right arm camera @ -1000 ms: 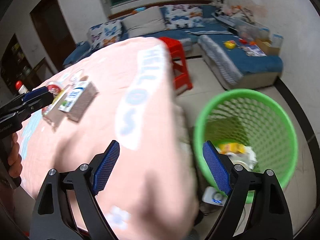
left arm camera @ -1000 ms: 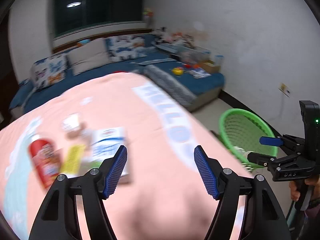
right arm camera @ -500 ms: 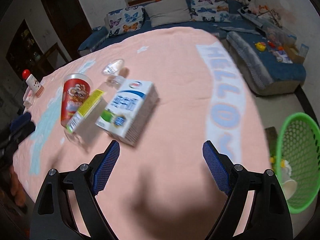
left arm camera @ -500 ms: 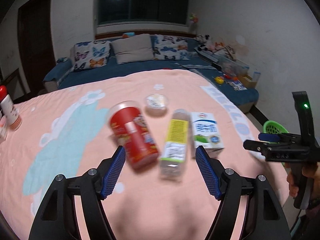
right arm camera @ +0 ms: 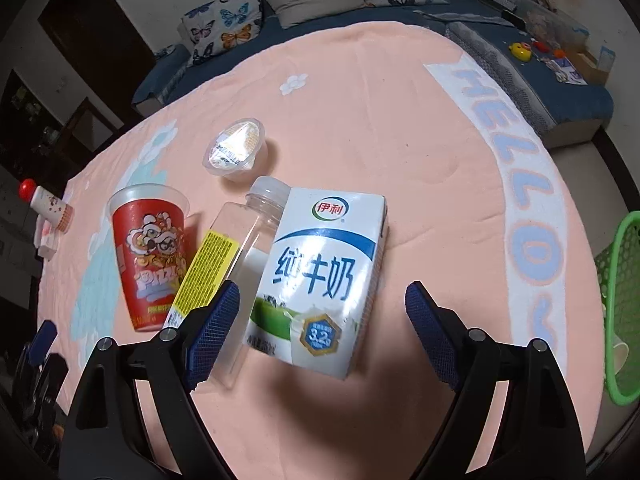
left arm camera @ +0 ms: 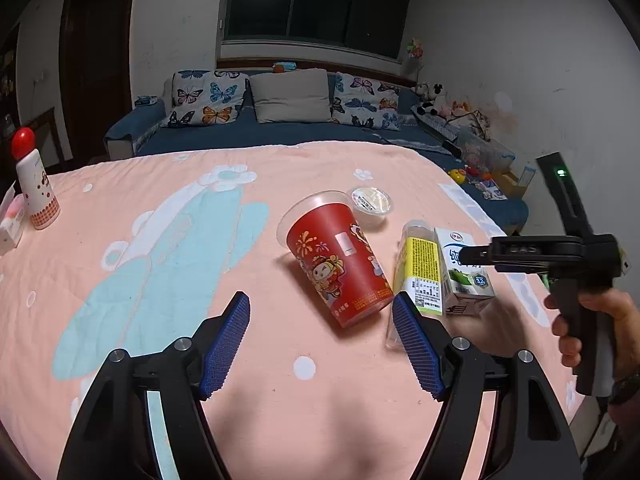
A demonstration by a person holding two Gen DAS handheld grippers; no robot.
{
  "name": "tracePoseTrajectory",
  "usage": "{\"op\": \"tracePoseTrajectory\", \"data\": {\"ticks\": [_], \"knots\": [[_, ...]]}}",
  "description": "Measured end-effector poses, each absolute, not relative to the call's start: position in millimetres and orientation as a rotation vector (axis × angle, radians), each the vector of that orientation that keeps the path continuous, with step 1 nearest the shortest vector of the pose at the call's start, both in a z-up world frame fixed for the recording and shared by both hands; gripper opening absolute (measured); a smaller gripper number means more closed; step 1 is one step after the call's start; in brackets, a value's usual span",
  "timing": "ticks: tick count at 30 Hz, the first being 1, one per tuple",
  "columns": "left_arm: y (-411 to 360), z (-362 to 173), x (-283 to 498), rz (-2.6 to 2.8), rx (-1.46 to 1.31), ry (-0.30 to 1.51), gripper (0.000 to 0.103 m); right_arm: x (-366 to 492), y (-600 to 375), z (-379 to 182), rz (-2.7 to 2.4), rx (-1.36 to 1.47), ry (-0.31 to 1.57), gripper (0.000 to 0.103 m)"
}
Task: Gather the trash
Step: 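Grasp the white milk carton with right tool while left tool grasps yellow-label bottle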
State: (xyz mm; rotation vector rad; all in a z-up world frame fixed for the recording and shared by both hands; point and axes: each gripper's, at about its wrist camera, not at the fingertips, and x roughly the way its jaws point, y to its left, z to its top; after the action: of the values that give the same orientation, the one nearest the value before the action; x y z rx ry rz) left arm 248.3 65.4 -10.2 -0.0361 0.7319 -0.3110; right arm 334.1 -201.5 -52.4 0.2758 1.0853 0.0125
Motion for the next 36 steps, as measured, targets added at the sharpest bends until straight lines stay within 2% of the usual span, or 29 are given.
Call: {"op": "tracePoseTrajectory", "data": {"ticks": [16,19,25,36], "knots": [[80,-14,254,-0.320,-0.070,0.739,0.071,364,-198,-83,-0.109,0.264,1.179,0.079],[75,-13,257,-0.336,-0.062,0.742,0.071,365,-202,-87,-0.089,0.288,1.189,0.072],[50,-10,267,-0.378,-0.038,0.763,0.071,348,-207,-78,-0.034,0.252,1.163,0.069],[-41,-13,300,-0.479,0.119,0.820,0.069,298,-250,-52,0.043,0.304,1.090,0.068]]}}
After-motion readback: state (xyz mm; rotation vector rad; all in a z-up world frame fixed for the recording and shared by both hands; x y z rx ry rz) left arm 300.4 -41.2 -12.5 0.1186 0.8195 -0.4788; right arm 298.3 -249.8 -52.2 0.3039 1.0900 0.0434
